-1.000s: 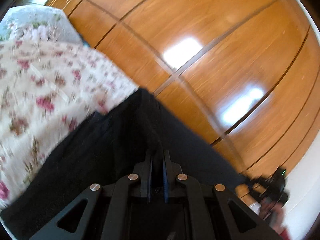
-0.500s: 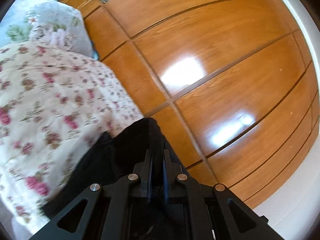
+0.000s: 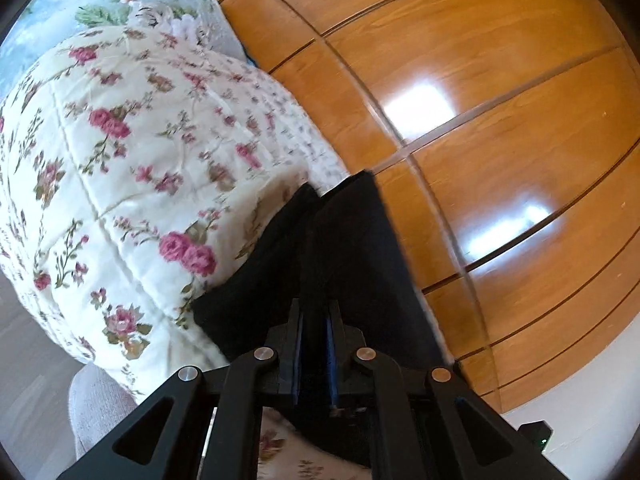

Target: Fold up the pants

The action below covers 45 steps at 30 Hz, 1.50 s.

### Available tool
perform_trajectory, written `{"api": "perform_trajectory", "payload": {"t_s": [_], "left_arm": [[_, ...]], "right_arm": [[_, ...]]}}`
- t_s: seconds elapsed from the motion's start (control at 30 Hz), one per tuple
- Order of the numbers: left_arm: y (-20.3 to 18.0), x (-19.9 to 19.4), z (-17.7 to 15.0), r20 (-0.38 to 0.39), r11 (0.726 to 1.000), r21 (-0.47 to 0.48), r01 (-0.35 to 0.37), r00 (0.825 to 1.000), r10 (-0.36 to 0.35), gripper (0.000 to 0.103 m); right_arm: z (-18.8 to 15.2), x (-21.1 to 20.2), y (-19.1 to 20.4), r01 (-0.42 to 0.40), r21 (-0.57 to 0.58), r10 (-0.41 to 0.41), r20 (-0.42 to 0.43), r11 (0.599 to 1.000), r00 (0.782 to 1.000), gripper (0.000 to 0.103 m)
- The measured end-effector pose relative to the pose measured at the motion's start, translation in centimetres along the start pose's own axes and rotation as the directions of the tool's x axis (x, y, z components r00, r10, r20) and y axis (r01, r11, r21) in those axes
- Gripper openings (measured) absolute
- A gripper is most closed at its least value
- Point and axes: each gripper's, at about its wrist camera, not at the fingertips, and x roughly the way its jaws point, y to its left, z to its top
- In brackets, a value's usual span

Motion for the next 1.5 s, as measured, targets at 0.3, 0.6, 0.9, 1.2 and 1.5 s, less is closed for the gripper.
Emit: {"api": "perform_trajectory", "payload": {"t_s": [0.3,0.6,0.9,1.2,1.5], "left_arm": [[1.5,-2.5,-0.3,0.0,0.999,0.0,-0.042,0.999,0.042,0.01],[-0.1,-3.8,-0.7,0.047,0.977,0.121,-0.176,0.984,0.172,0.026],[-6.5,-5.2,0.7,0.234,0.949,0.256,-0.183,0.964,0.123,0.027],[-15.0,4.3,-5.1,-0.13,0.894,0.437,0.094,0.991,-0.041,0.042],[-25.3,14.9,-15.5,-0.456,0.768,0.54,0.345,0.887,-0.077,0.046]], "right_arm": [[-0.7,-1.8,2.0,-0.056,-0.128,0.056,-0.001,0.99,0.998,0.015],[-2.3,-0.8,-0.6,-0.105,0.043,0.108,-0.067,0.993,0.992,0.024],[-2.3,-4.7,-2.5,-0.038,0.051,0.039,-0.013,0.998,0.999,0.036],[-1.9,-9.0,-8.4,0.224,0.184,-0.24,0.069,0.957,0.968,0.037],[-2.1,-11.1,-13.6,0.329,0.353,-0.366,0.04,0.876,0.93,0.037]]}}
